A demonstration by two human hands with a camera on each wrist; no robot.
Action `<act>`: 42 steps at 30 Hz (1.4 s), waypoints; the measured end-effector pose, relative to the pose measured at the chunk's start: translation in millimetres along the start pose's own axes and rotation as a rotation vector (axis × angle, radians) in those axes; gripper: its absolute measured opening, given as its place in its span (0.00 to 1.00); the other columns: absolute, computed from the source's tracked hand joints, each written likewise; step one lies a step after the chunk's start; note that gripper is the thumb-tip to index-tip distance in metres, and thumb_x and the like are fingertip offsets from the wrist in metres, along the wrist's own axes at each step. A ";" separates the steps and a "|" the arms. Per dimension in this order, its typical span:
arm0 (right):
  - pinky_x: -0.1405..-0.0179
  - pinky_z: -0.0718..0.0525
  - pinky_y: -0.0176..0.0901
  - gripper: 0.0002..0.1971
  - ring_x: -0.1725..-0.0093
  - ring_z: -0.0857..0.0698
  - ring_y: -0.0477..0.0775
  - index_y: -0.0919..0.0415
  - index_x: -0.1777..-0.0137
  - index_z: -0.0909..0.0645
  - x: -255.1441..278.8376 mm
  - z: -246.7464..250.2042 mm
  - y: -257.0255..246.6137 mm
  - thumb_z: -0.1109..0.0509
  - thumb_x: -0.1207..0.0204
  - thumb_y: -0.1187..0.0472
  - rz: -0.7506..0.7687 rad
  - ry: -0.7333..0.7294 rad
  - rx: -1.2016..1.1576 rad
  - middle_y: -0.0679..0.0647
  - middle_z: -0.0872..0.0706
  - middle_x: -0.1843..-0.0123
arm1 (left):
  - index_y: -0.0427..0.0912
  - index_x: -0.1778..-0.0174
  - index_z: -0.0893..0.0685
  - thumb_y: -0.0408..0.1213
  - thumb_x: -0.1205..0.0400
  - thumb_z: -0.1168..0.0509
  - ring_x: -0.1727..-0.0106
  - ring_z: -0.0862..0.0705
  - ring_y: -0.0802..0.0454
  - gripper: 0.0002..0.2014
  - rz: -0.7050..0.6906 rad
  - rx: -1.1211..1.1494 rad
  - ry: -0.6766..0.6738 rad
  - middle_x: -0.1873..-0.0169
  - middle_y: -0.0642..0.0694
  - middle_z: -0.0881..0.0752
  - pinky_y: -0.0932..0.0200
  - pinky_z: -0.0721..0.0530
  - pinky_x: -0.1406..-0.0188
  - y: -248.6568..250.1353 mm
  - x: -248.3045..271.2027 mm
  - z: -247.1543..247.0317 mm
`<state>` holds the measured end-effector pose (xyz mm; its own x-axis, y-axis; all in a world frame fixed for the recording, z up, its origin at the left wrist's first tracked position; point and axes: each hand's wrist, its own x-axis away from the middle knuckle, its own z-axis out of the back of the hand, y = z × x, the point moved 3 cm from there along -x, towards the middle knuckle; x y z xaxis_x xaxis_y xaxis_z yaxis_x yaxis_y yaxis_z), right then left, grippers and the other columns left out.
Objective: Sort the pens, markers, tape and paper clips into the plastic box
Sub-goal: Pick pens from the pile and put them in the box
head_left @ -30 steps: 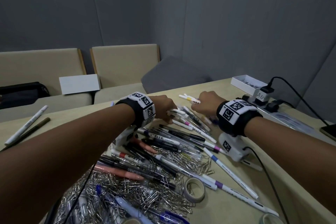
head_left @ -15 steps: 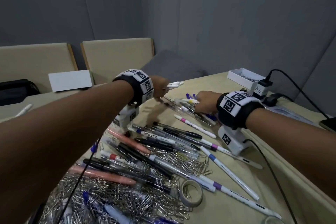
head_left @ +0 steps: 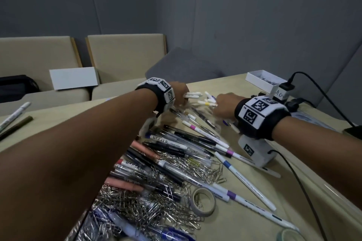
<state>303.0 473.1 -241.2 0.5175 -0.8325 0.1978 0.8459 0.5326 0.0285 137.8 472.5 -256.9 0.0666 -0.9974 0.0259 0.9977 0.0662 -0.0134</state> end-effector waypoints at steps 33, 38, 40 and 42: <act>0.71 0.22 0.38 0.12 0.71 0.16 0.47 0.51 0.67 0.13 93.0 -16.8 46.3 0.20 0.33 0.45 0.273 -0.031 -0.146 0.51 0.12 0.69 | 0.40 0.51 0.13 0.43 0.23 0.29 0.64 0.19 0.47 0.11 -0.280 -0.006 -0.091 0.63 0.43 0.13 0.60 0.27 0.64 76.3 85.9 4.7; 0.69 0.27 0.32 0.07 0.65 0.16 0.43 0.49 0.64 0.14 102.1 -36.4 50.0 0.21 0.30 0.50 0.241 -0.064 -0.155 0.47 0.12 0.64 | 0.40 0.46 0.13 0.46 0.25 0.25 0.60 0.17 0.46 0.17 -0.231 -0.013 -0.207 0.57 0.43 0.11 0.58 0.22 0.60 79.2 85.4 4.8; 0.69 0.25 0.34 0.07 0.63 0.16 0.48 0.54 0.60 0.15 103.7 -35.8 51.2 0.23 0.28 0.51 0.219 -0.070 -0.152 0.50 0.13 0.62 | 0.38 0.45 0.14 0.50 0.26 0.24 0.59 0.18 0.46 0.21 -0.200 -0.031 -0.213 0.58 0.44 0.14 0.57 0.24 0.61 78.1 85.3 4.0; 0.68 0.23 0.39 0.07 0.60 0.15 0.54 0.57 0.58 0.17 105.0 -32.3 51.5 0.27 0.26 0.54 0.200 -0.067 -0.142 0.55 0.14 0.60 | 0.39 0.49 0.17 0.53 0.28 0.24 0.60 0.18 0.46 0.22 -0.193 -0.057 -0.200 0.59 0.44 0.15 0.57 0.24 0.61 77.3 85.1 5.5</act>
<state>405.1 408.2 -250.6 0.6709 -0.6981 0.2501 0.7394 0.6552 -0.1549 220.6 392.9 -250.2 -0.1176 -0.9659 0.2305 0.9903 -0.1313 -0.0448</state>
